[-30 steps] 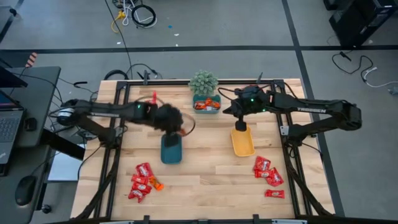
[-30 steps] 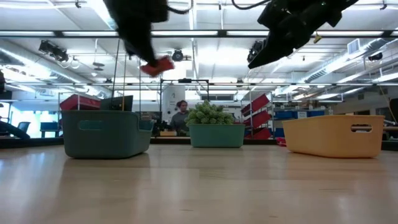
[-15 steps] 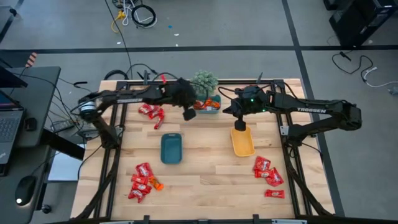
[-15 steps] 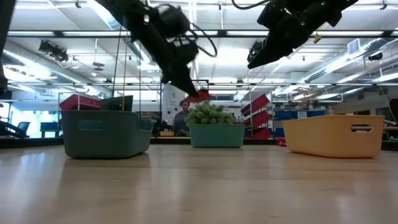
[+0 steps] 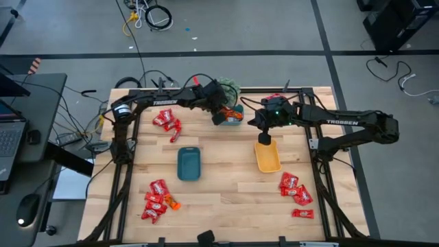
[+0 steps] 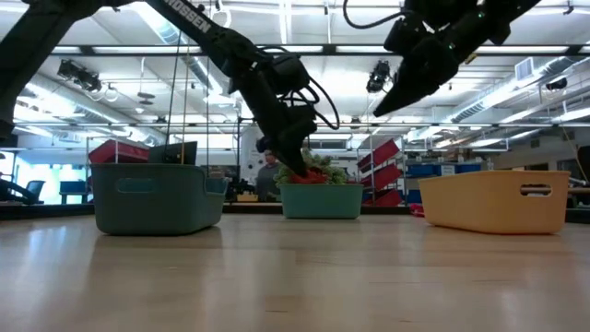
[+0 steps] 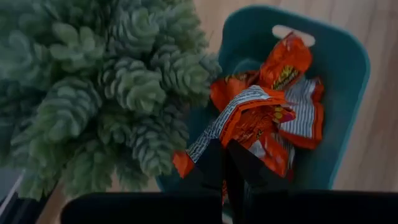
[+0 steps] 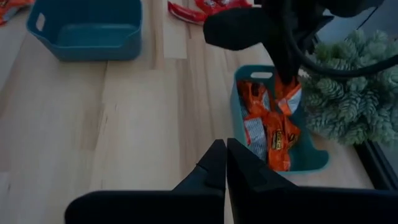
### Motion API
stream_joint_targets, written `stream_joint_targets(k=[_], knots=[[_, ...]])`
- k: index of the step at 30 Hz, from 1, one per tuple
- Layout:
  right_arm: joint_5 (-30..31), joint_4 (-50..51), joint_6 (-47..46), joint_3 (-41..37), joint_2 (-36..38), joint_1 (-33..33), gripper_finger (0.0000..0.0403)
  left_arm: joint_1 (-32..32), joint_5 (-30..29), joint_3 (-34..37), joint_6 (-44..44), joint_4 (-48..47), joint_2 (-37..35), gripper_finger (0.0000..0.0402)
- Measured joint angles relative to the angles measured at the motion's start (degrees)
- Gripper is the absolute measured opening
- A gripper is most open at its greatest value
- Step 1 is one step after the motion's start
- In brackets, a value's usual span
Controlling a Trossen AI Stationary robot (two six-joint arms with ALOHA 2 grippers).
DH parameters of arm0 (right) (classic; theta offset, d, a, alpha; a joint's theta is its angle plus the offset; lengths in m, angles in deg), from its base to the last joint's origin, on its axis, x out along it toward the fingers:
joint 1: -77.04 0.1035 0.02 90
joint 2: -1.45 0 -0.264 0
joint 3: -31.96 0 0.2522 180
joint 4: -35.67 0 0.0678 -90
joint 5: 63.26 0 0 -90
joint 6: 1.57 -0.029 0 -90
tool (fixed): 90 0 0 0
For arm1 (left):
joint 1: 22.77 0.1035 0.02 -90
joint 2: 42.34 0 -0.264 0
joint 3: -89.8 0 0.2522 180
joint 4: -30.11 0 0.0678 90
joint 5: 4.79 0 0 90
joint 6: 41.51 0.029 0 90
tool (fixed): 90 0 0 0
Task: Sort candy
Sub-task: Put the orange chocolate into the green bin
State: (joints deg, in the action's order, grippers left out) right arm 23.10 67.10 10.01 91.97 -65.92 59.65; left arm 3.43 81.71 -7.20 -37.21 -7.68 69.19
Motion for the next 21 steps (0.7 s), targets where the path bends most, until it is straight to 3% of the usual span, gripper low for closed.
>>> stream_joint_targets(k=[6,16,21], knots=[[0.0,-0.22,-0.87,-0.31,0.0,0.0,0.0002,-0.37,-0.01,-0.07,1.65,-1.66,-0.01,0.0037],[0.0,-0.55,-1.39,-0.31,0.0,0.0,0.0002,-1.13,0.15,-0.07,2.04,-2.19,-0.02,0.0137],[0.0,-0.63,-1.4,-0.31,0.0,0.0,0.0001,-1.42,1.3,-0.07,5.55,-2.86,-1.2,0.0128]])
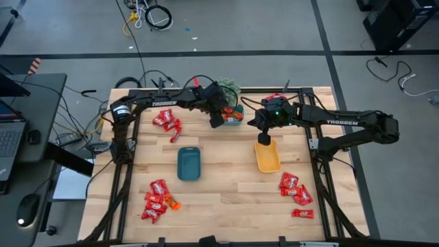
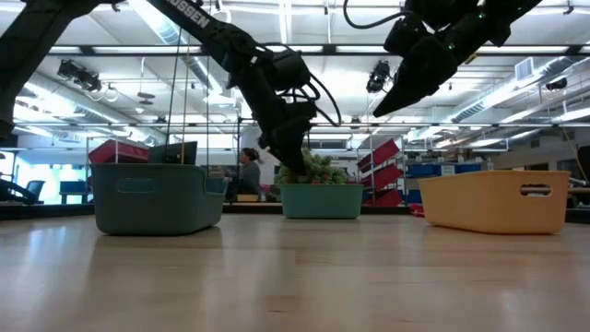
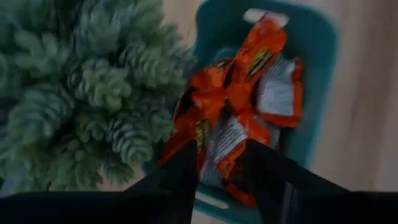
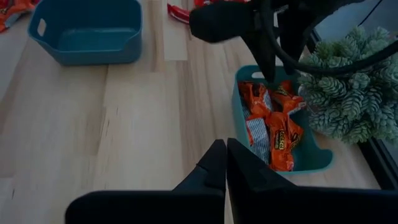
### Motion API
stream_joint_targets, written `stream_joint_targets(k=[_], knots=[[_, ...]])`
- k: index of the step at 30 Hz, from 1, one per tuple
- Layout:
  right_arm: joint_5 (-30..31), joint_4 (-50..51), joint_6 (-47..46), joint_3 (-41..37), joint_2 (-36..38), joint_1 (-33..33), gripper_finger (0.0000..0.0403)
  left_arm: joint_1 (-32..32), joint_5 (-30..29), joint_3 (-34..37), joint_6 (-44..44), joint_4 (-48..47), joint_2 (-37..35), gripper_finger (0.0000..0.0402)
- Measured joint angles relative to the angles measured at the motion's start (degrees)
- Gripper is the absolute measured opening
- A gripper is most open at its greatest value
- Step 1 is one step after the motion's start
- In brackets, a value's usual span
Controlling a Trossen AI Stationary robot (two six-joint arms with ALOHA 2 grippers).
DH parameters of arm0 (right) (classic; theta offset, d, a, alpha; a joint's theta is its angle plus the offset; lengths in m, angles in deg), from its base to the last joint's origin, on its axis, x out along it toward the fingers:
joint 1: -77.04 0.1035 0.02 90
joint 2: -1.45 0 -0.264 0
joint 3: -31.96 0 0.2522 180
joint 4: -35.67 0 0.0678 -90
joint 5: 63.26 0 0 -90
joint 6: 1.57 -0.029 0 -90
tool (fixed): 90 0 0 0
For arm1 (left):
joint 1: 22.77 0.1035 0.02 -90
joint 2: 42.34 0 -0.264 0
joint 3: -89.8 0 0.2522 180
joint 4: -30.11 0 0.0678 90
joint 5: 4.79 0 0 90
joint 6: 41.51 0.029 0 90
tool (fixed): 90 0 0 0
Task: Sort candy
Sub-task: Put the orange chocolate into the green bin
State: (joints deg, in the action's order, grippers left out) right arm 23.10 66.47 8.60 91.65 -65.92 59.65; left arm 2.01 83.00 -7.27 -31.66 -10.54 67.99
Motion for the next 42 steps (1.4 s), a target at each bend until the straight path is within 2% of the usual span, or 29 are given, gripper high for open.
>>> stream_joint_targets(k=[2,5,7,13,19,26,35,38,42], knots=[[0.0,0.02,0.0,0.0,0.0,0.0,0.0002,-0.27,2.22,0.0,0.56,-2.02,-1.15,0.0097],[0.0,0.07,0.02,0.0,0.0,0.0,0.0001,-1.23,5.64,0.0,1.86,-6.87,-3.8,0.0027],[0.0,0.04,0.07,0.0,0.0,0.0,0.0001,-2.26,6.91,0.0,2.21,-10.28,-5.92,0.001],[-0.15,-0.16,0.33,0.0,0.0,0.13,0.0001,-7.67,7.38,2.8,3.18,-17.14,-13.63,0.0003],[-0.34,-2.06,0.28,0.0,0.0,1.99,0.0,-15.36,7.16,8.83,-1.83,-21.43,-20.16,0.0001],[-0.44,-3.99,-1.52,0.0,0.0,6.64,0.0001,-29.38,6.48,15.9,-9.68,-22.56,-25.92,0.0001],[-0.44,-4.98,-1.66,0.0,0.0,12.61,0.0001,-49.34,5.02,16.83,-22.31,-22.73,-25.24,0.0002],[-0.44,-4.94,-1.66,0.0,0.0,13.76,0.0001,-53.84,4.87,16.85,-25.2,-21.62,-24.0,0.0011],[-0.44,-4.7,-1.62,0.0,0.0,14.78,0.0002,-56.78,4.68,16.85,-32.04,-21.22,-21.19,0.0028]])
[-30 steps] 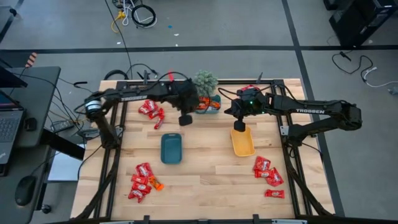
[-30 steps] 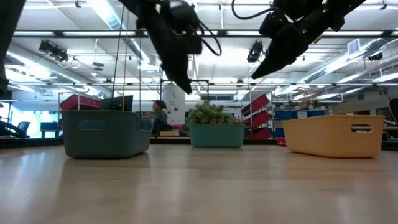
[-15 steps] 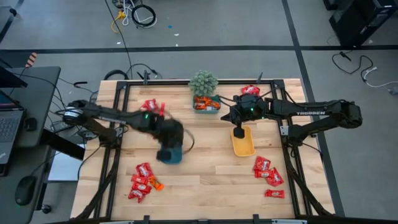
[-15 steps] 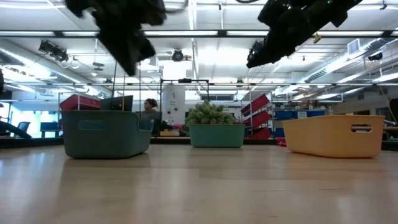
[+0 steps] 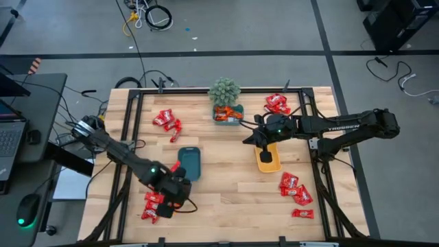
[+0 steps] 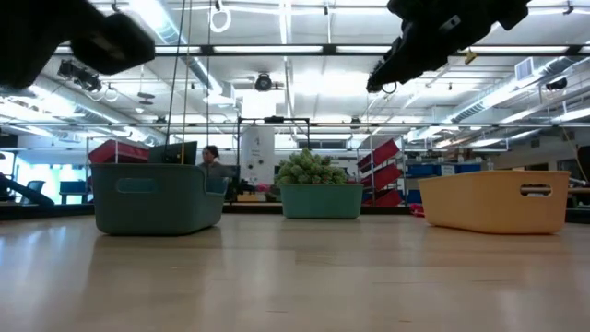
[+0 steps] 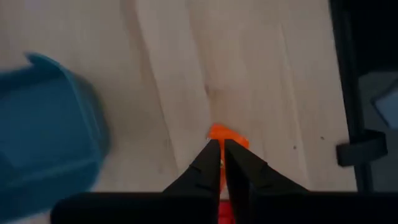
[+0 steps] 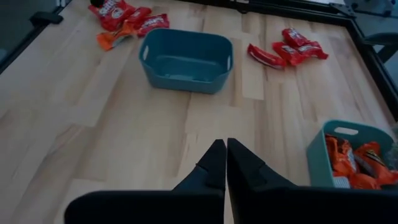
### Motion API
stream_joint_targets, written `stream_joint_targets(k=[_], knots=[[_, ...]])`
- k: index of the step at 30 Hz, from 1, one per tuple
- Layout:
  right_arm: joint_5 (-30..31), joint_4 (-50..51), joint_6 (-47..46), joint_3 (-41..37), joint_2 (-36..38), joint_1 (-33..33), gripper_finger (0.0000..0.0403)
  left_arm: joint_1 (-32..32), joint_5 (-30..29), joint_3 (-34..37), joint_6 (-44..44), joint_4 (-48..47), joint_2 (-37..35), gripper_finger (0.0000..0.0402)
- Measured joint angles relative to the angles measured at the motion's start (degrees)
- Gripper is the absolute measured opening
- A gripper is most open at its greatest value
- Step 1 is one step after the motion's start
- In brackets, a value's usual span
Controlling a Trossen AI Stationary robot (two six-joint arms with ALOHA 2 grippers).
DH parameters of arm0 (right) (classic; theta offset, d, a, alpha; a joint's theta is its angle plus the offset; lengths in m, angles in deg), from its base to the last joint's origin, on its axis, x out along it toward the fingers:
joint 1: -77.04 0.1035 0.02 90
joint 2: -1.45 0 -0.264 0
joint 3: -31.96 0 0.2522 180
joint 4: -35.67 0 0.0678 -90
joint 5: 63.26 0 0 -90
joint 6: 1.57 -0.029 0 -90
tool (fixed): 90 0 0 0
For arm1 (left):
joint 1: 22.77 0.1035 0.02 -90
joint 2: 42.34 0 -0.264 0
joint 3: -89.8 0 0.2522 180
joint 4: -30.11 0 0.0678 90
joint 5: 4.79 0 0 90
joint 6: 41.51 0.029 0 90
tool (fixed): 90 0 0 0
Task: Sort candy
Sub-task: Put the orange chocolate into the green bin
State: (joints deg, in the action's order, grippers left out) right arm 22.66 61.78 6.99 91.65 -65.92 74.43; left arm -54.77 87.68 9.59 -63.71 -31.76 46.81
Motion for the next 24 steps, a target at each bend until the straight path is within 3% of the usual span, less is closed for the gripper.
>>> stream_joint_targets(k=[4,12,24], knots=[[0.0,0.67,0.21,0.0,0.0,0.55,0.0001,-0.81,1.7,0.0,-5.32,-0.2,4.41,0.0044],[-0.02,1.54,0.97,0.0,0.0,0.71,0.0001,-2.22,6.54,0.0,-5.46,-0.07,11.86,0.0068],[-0.02,1.54,1.66,0.0,0.0,0.71,0.0001,-2.26,7.21,-0.02,-10.49,-1.9,13.46,0.013]])
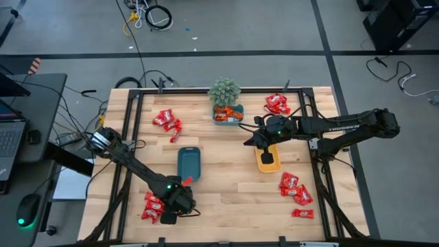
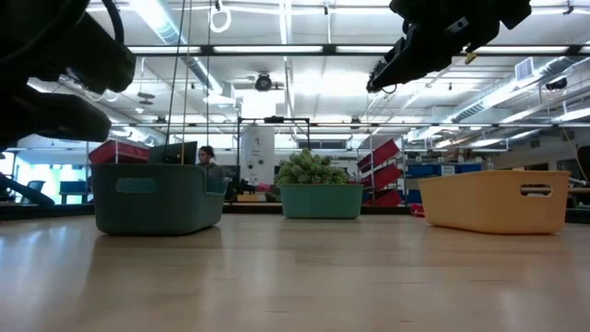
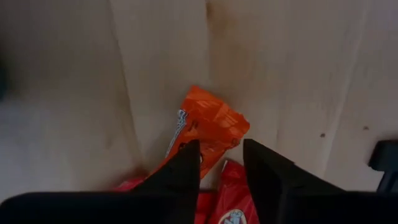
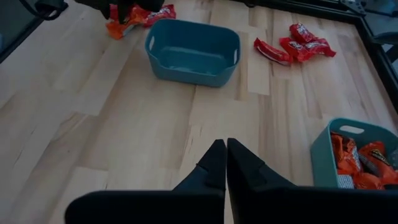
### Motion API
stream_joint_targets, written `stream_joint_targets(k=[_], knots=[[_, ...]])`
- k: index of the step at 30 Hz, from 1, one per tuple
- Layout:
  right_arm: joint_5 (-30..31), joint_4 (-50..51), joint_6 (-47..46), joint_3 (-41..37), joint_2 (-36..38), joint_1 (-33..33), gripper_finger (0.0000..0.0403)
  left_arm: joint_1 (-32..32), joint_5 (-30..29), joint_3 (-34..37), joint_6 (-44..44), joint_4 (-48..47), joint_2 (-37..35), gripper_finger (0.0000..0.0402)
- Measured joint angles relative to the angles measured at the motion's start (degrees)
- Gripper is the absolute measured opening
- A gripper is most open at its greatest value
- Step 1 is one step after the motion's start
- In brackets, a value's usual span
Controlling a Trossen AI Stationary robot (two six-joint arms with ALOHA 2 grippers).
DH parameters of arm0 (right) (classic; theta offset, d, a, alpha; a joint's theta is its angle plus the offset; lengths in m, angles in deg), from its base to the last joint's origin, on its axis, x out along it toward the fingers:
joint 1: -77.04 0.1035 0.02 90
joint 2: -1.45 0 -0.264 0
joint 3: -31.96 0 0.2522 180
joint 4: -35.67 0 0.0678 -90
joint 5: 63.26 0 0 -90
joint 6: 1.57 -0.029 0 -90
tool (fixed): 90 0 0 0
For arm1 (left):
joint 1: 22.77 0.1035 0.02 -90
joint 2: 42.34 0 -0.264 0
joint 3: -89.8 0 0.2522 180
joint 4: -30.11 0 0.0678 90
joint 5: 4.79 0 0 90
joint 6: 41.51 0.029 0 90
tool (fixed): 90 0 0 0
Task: Sort candy
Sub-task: Put the orange chocolate into the green bin
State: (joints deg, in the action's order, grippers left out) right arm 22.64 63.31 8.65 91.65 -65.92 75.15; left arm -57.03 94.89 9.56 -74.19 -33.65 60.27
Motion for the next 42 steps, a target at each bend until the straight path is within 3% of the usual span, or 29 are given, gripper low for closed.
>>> stream_joint_targets(k=[11,17,22,27,35,42], knots=[[0.0,0.1,0.0,0.0,0.0,0.0,0.0,0.0,-1.35,0.0,-1.0,-1.08,0.0,0.0192],[0.0,0.1,0.0,0.0,0.0,0.0,0.0001,0.0,-7.18,0.16,-1.03,-0.94,0.0,0.0206],[0.0,0.1,0.0,0.0,0.0,0.0,0.0001,-0.04,-7.32,2.73,-1.19,-0.38,0.0,0.0205],[0.0,0.12,0.0,0.0,0.0,0.0,0.0001,-0.2,-8.35,3.98,-1.97,-0.09,0.0,0.0162],[0.0,0.14,0.0,0.0,0.0,0.0,0.0001,-0.01,-9.06,1.81,1.35,-1.23,0.02,0.0018],[0.01,0.57,-0.49,0.0,0.94,0.0,0.0002,4.17,-12.67,-6.03,3.36,-4.09,-2.39,0.0014]])
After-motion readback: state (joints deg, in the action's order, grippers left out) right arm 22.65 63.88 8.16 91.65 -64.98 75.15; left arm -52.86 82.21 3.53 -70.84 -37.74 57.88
